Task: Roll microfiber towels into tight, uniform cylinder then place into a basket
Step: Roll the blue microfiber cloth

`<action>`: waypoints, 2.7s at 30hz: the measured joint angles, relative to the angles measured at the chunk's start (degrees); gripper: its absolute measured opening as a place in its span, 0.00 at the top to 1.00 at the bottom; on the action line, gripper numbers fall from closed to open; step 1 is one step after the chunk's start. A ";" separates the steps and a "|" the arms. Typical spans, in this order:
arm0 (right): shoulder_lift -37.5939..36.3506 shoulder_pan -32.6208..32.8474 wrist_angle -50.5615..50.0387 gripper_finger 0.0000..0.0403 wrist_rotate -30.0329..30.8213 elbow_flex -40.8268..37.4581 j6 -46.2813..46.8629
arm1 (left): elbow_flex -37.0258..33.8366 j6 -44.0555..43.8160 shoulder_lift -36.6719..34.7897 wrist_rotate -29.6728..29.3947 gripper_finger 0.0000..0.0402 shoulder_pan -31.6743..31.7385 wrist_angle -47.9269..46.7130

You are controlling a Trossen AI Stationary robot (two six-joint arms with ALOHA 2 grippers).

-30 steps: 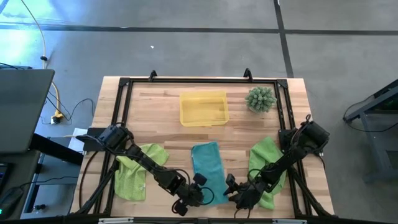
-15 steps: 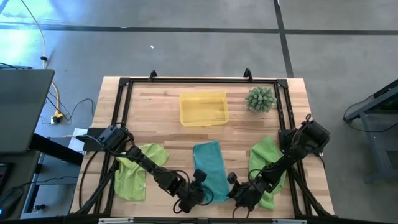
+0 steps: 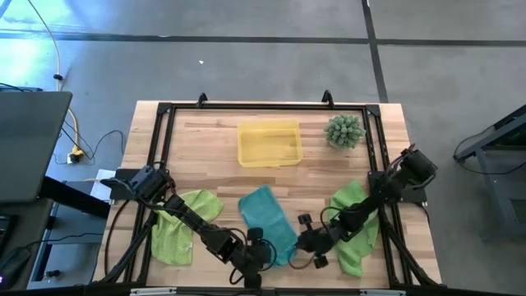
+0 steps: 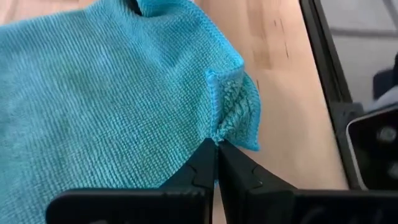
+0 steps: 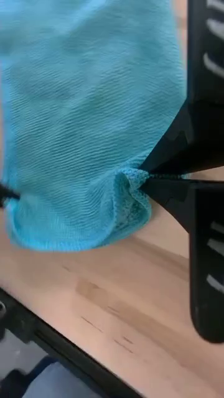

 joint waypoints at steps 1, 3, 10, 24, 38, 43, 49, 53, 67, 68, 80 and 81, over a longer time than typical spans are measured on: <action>0.00 -0.70 -0.02 1.00 -1.21 0.00 1.81 | 0.00 -2.35 0.00 -0.09 1.00 -0.04 0.01; -0.03 -1.79 0.02 1.00 -3.45 0.00 4.79 | 0.00 -6.95 0.00 -0.47 1.00 -0.29 0.01; -0.04 -4.28 1.09 1.00 -9.61 0.02 12.36 | 0.04 -13.66 -0.03 -3.15 1.00 -1.76 -1.01; -0.15 -8.51 4.79 1.00 -18.61 0.04 21.37 | 0.09 -23.12 -3.24 -5.13 1.00 -3.25 -6.61; -0.15 -11.47 2.76 1.00 -9.76 0.13 23.60 | 0.09 -31.14 -4.85 -6.02 1.00 -4.26 -16.87; -0.15 -11.88 2.33 1.00 -7.88 0.13 22.95 | 0.09 -33.99 -4.85 -6.02 1.00 -4.28 -18.84; -0.15 -11.90 2.05 0.97 -6.46 0.13 19.53 | 0.09 -34.71 -4.85 -5.99 1.00 -4.26 -19.44; -0.15 -11.93 1.79 0.88 -5.97 0.13 15.16 | 0.09 -35.57 -4.85 -5.24 1.00 -4.35 -20.63; -7.68 -9.08 -7.58 0.76 -14.06 0.11 -2.30 | 0.09 -35.60 -4.85 -5.56 1.00 -4.31 -21.47; -7.24 -7.95 -7.12 0.76 -12.27 0.11 -6.55 | 0.09 -35.57 -4.85 -5.56 1.00 -4.31 -21.46; -4.41 -5.03 -2.42 0.61 -4.64 0.07 -34.59 | 0.09 -32.90 -4.85 -5.98 1.00 -4.24 -21.64; -3.71 -4.96 -1.93 0.59 -4.97 0.07 -37.56 | 0.09 -32.55 -4.85 -5.98 1.00 -4.24 -21.65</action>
